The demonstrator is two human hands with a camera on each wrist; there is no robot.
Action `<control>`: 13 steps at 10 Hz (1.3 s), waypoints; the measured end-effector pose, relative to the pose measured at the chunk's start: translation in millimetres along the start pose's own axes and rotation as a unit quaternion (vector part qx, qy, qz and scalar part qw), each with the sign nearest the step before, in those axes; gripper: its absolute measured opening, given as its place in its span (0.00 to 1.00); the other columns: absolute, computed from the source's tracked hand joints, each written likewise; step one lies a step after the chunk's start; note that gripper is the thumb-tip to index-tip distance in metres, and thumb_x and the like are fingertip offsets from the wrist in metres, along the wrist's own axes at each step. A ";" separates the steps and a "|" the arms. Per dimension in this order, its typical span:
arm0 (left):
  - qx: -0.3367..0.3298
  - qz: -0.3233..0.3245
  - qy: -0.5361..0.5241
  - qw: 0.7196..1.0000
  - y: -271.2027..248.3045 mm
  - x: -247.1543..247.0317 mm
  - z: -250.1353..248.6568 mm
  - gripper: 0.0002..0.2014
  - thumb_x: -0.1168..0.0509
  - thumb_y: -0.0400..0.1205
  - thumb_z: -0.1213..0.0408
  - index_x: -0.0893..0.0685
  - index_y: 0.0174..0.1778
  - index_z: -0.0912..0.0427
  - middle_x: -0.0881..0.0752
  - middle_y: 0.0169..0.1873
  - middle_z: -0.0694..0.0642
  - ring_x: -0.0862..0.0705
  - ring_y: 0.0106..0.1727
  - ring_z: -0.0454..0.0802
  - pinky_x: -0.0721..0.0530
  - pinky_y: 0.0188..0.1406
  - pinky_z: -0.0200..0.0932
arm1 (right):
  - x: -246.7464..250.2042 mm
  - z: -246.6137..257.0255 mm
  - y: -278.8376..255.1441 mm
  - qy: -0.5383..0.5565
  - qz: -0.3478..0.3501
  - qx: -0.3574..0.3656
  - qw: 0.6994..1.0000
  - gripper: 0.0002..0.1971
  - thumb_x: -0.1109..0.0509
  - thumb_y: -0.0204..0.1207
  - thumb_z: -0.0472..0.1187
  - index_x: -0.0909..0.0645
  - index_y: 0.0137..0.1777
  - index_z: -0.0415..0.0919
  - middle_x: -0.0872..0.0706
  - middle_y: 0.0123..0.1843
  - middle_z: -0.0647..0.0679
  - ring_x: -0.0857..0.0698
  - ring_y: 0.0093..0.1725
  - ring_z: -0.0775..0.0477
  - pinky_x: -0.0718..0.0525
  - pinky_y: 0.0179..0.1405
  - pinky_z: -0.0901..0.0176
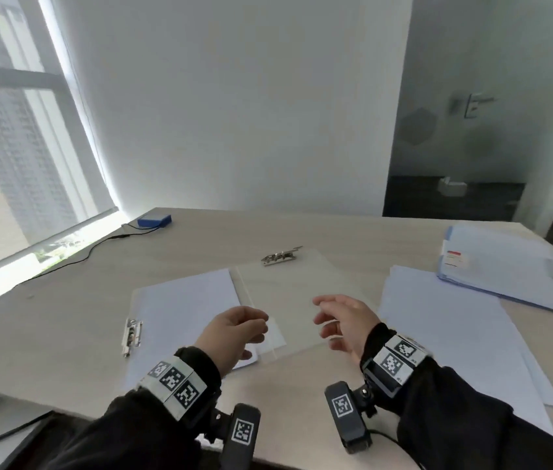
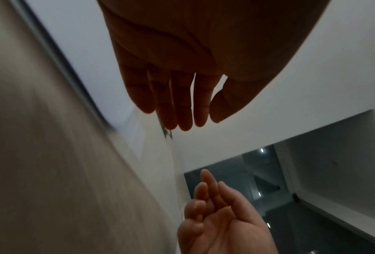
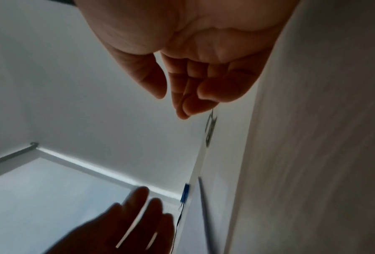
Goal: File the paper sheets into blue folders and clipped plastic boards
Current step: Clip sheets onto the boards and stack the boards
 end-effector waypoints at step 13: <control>0.102 0.181 0.207 0.956 71.1 -274.5 -68.8 0.22 0.35 0.82 0.64 0.24 0.71 0.69 0.18 0.51 0.63 0.27 0.49 0.53 0.31 0.31 0.36 | 289.2 -26.1 -107.1 0.030 -0.254 -0.110 0.960 0.14 0.32 0.76 0.41 0.19 0.61 0.41 0.11 0.61 0.44 0.14 0.62 0.47 0.17 0.40 0.54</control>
Point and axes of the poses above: each hand's wrist, its own y-axis towards the middle knuckle, its own x-axis out of the back of the hand, z = x × y, the point moved 5 cm from there along y, towards the middle knuckle
